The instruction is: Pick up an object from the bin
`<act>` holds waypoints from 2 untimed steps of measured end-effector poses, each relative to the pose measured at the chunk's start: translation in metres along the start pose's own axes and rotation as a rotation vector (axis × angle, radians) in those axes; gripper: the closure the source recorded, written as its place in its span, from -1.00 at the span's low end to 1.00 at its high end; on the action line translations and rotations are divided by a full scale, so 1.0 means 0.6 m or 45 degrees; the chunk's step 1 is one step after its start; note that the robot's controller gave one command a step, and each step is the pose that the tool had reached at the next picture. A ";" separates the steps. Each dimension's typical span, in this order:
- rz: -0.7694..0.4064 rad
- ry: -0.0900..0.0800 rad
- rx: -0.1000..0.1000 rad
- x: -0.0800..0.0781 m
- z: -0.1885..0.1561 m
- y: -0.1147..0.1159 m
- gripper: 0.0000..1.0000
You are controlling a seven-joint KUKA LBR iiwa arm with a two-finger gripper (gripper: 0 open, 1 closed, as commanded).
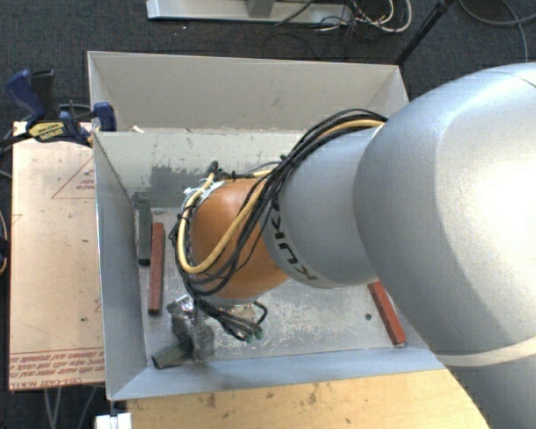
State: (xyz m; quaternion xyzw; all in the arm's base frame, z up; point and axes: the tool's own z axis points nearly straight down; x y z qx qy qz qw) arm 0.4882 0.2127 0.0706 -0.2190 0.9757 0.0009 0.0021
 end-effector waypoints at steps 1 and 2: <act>0.000 0.000 0.000 0.000 0.000 0.000 1.00; -0.078 0.002 0.000 -0.058 -0.219 0.007 1.00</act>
Offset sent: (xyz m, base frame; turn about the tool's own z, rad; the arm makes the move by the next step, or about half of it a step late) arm 0.0287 0.0172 0.1315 -0.0627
